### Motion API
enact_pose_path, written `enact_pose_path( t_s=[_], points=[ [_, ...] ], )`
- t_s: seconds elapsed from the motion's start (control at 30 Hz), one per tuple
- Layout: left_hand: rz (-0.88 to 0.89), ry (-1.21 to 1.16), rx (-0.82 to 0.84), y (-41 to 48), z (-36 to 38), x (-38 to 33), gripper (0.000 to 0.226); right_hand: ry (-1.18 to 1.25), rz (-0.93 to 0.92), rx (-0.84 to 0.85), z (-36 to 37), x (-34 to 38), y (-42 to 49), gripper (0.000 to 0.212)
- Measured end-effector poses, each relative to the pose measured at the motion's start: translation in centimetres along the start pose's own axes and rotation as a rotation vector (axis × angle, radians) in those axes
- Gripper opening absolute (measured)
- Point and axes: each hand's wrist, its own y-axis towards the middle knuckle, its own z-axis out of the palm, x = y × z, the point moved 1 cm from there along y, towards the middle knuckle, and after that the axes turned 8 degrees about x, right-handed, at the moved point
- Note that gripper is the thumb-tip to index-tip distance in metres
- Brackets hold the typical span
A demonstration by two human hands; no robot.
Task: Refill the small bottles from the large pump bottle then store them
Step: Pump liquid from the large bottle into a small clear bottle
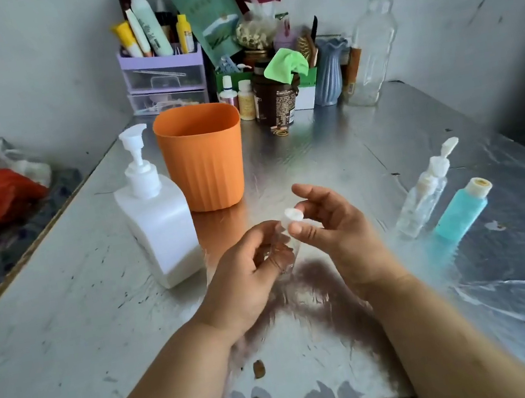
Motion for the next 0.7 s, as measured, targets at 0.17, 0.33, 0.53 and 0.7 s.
enact_pose_path(
  t_s=[0.17, 0.33, 0.53, 0.7],
  points=[
    [0.000, 0.048, -0.012, -0.1, 0.4, 0.1, 0.032, 0.149, -0.006, 0.075, -0.2, 0.1, -0.6, 0.033],
    [0.006, 0.064, -0.019, -0.1, 0.5, -0.1, 0.030, 0.018, -0.032, -0.004, 0.3, -0.3, -0.3, 0.043],
    [0.004, 0.070, -0.027, -0.1, 0.5, 0.1, 0.031, 0.120, -0.029, 0.080, 0.4, 0.2, -0.8, 0.040],
    [0.008, 0.069, -0.023, -0.1, 0.5, 0.1, 0.030, 0.017, 0.005, 0.018, 0.6, -0.4, -0.4, 0.021]
  ],
)
